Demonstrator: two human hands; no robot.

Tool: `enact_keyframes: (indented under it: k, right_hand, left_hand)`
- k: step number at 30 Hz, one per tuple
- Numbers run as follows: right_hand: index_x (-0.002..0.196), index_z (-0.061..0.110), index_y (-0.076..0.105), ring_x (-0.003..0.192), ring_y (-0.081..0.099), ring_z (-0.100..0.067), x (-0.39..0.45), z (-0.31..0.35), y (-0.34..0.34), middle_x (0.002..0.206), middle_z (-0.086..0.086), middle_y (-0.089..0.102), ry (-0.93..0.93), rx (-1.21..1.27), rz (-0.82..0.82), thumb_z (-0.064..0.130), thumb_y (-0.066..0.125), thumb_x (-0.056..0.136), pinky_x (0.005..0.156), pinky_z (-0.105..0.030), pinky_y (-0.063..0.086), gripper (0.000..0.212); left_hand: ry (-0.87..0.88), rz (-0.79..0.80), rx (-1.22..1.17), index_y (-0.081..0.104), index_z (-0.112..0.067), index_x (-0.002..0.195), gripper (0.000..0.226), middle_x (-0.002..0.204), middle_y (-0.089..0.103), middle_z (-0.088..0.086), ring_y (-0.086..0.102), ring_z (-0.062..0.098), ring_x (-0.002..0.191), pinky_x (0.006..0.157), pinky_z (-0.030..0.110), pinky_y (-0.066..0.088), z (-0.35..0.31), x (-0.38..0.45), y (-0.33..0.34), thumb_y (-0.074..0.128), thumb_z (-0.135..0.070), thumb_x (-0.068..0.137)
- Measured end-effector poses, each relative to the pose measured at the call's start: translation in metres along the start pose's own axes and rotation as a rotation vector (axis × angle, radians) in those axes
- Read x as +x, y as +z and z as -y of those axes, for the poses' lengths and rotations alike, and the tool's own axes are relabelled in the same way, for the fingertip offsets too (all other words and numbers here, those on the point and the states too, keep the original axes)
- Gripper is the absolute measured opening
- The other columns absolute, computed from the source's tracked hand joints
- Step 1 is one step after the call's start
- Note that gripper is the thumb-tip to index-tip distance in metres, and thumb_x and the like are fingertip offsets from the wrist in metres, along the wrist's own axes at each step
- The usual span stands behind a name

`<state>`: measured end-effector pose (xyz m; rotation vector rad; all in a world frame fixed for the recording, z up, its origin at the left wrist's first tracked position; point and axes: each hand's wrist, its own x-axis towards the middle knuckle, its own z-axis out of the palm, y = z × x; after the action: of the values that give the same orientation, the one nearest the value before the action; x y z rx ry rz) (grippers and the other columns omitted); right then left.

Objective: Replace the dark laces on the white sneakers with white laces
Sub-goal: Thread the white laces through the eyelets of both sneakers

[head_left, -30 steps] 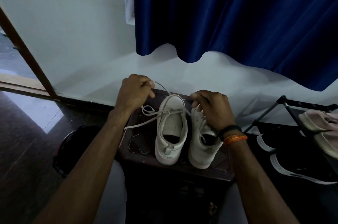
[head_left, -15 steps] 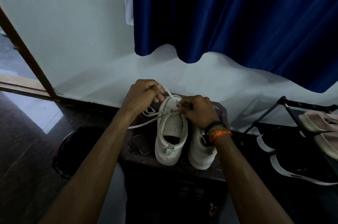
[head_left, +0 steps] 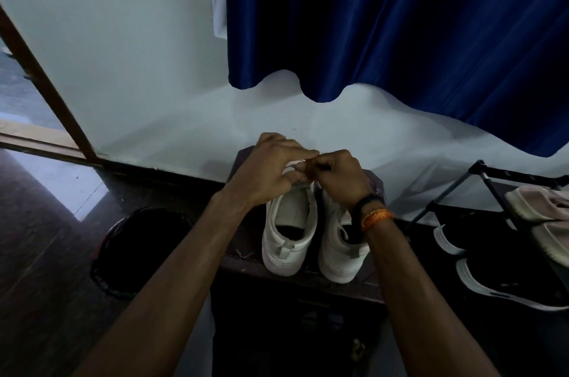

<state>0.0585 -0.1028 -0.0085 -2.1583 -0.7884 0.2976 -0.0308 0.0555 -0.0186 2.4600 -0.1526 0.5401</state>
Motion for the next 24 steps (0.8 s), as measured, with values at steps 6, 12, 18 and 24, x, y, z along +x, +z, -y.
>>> enact_keyframes:
  k: [6, 12, 18, 24]
  right_hand:
    - [0.101, 0.009, 0.078, 0.068, 0.064, -0.004, -0.009, 0.004, -0.007, 0.081, -0.004, 0.075, 0.133, 0.329, 0.089, 0.010, 0.067, 0.092, 0.065, -0.019, 0.048, 0.014]
    - [0.115, 0.010, 0.069, 0.083, 0.071, -0.017, -0.008, 0.006, -0.011, 0.098, -0.009, 0.077, 0.211, 0.441, 0.075, 0.014, 0.078, 0.085, 0.073, -0.026, 0.055, 0.032]
    - [0.109, 0.026, 0.072, 0.089, 0.069, -0.013, -0.012, 0.003, -0.011, 0.102, 0.002, 0.076, 0.250, 0.237, -0.086, 0.027, 0.078, 0.081, 0.072, -0.026, 0.052, 0.029]
    - [0.074, 0.022, 0.079, 0.074, 0.067, -0.012, -0.018, 0.004, -0.010, 0.071, 0.004, 0.073, 0.180, -0.337, 0.068, 0.067, 0.066, 0.071, 0.065, -0.026, 0.053, 0.047]
  left_hand:
    - [0.011, -0.061, -0.014, 0.076, -0.025, 0.117, 0.037, 0.106, 0.074, -0.005, 0.054, 0.010, 0.088, 0.077, 0.030, 0.048, -0.004, -0.001, 0.003, 0.078, -0.031, 0.080]
    - [-0.054, -0.041, -0.150, 0.075, -0.028, 0.117, 0.040, 0.087, 0.069, -0.012, 0.060, -0.006, 0.074, 0.069, 0.003, 0.038, -0.014, -0.003, 0.004, 0.083, -0.017, 0.079]
    - [-0.205, -0.156, -0.101, 0.080, -0.014, 0.088, 0.010, 0.078, 0.066, -0.003, 0.060, 0.003, 0.067, 0.065, 0.021, 0.047, -0.005, -0.003, 0.009, 0.077, -0.006, 0.082]
    - [-0.300, -0.043, -0.157, 0.075, -0.013, 0.078, 0.012, 0.070, 0.069, -0.011, 0.064, -0.003, 0.070, 0.065, 0.014, 0.050, -0.007, -0.004, 0.009, 0.074, -0.002, 0.083]
